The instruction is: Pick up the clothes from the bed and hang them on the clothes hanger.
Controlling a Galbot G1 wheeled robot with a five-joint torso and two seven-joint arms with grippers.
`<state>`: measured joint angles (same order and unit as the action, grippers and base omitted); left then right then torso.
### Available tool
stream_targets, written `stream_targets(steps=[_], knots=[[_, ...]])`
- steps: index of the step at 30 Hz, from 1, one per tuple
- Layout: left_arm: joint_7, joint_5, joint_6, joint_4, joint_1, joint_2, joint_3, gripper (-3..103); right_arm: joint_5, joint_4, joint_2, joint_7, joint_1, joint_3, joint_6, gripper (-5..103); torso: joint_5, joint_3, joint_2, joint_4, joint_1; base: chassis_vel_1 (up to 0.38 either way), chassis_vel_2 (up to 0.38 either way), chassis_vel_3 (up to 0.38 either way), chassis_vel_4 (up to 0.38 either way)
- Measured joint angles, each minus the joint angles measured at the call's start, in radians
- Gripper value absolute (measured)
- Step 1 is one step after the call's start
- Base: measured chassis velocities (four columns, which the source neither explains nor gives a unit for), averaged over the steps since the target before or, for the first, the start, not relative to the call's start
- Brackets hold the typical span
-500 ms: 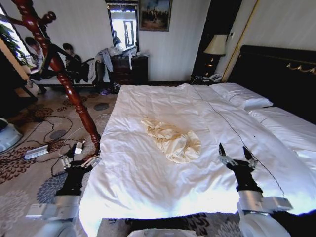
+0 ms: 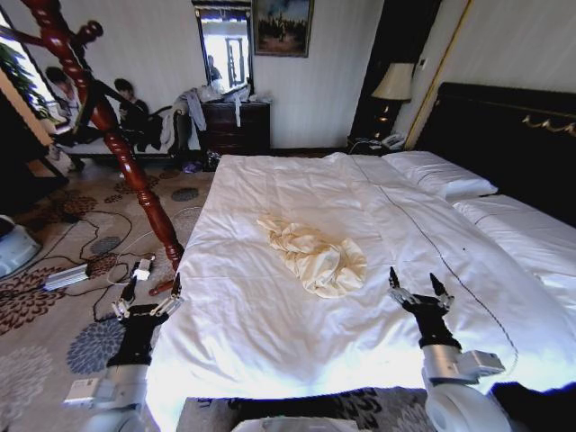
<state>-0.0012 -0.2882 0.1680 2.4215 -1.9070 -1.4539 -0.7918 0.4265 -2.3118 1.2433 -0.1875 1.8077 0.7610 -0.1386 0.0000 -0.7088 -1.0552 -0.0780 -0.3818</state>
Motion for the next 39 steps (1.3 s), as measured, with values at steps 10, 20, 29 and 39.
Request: stream_targets(steps=[10, 20, 29, 39], knots=[[0.003, 0.037, 0.017, 0.004, -0.014, -0.024, 0.002, 100, 0.281, -0.023, -0.108, -0.098, -0.037, -0.061, 0.105, 100, 0.0000, 0.000, 0.000, 0.0000, 0.000, 0.000, 0.000, 0.000, 0.000], [0.007, 0.099, 0.059, -0.074, -0.012, -0.037, -0.014, 100, 0.779, 0.037, -0.281, -0.198, -0.171, -0.108, 0.235, 100, -0.0001, 0.000, 0.000, 0.0001, 0.000, 0.000, 0.000, 0.000, 0.000], [0.018, 0.093, 0.088, -0.077, -0.023, -0.040, -0.014, 100, 0.868, 0.163, -0.250, -0.200, -0.290, -0.224, 0.240, 100, 0.0000, 0.000, 0.000, 0.0000, 0.000, 0.000, 0.000, 0.000, 0.000], [0.020, 0.113, 0.100, -0.068, -0.027, -0.064, -0.008, 100, 0.840, 0.401, -0.245, -0.209, -0.443, -0.368, 0.241, 100, 0.0000, 0.000, 0.000, 0.0001, 0.000, 0.000, 0.000, 0.000, 0.000]])
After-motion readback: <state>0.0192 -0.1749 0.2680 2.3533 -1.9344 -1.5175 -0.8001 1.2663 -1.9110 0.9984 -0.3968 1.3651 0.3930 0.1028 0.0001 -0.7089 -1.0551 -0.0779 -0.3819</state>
